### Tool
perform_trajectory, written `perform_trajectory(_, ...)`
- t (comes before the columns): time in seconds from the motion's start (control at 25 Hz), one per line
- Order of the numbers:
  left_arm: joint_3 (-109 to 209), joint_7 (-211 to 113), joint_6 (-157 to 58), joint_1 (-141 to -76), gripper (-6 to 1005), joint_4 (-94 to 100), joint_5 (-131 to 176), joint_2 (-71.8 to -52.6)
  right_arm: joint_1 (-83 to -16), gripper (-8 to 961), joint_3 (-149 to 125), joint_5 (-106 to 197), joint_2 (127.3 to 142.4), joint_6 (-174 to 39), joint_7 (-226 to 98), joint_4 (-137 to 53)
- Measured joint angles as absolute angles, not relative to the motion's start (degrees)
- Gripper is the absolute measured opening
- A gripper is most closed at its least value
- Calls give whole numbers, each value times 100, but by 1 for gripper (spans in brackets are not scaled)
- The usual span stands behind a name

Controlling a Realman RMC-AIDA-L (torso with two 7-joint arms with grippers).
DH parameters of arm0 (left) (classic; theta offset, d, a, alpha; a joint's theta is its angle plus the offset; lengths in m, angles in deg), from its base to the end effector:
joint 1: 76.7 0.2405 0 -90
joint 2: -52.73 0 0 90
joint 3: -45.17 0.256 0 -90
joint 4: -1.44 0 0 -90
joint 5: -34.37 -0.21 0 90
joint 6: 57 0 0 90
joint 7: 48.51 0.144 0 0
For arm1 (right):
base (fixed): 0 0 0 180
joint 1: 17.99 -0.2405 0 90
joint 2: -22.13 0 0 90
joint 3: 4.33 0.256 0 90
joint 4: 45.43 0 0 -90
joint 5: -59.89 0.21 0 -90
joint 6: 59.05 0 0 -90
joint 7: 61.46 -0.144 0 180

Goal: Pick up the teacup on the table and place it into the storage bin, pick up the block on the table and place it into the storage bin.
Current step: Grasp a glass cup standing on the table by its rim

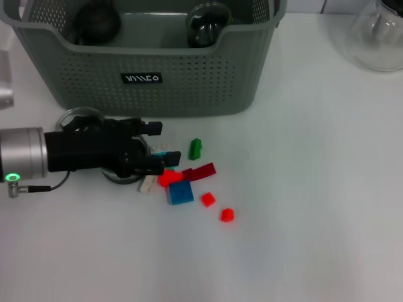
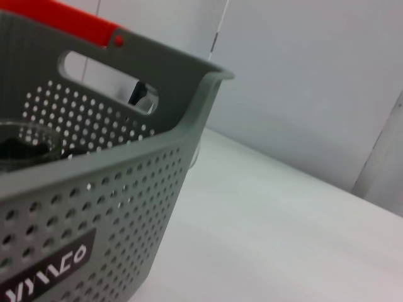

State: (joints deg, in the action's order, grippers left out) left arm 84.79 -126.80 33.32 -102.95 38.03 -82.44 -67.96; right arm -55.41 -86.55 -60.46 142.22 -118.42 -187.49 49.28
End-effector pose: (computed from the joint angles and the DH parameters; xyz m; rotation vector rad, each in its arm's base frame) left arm -0.2807 0.3004 -0.0181 -2.7489 -0.7324 -0.6932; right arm -0.0058 0.3725 0.0345 -2.5279 -0.0376 0.5363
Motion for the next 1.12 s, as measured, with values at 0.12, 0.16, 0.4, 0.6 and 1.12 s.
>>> perform_trajectory(0.12,8233,-12658,3602,-10292,858,3837,-8242,-6726,-5077,886,-8189,-4913,14219,-12558,-18302,5135)
perform_trajectory(0.16,8115,-12657,3719,-10290,858,3864,-8243,-6695,-4967,893,-7990,-4495,14220,-12905,-18137,5116)
perform_trajectory(0.4,7596,-12735,4239,-10159,858,4242,-8278,-6535,-4560,938,-6849,-3005,14223,-14754,-17461,4427)
perform_trajectory(0.6,7526,-13476,4263,-9920,858,5285,-8601,-6488,-4586,932,-6206,-3157,14160,-15976,-17188,3412)
perform_trajectory(1.12,7814,-16611,3975,-10272,859,8158,-11051,-6776,-4800,931,-6065,-4295,14132,-16725,-17189,2517)
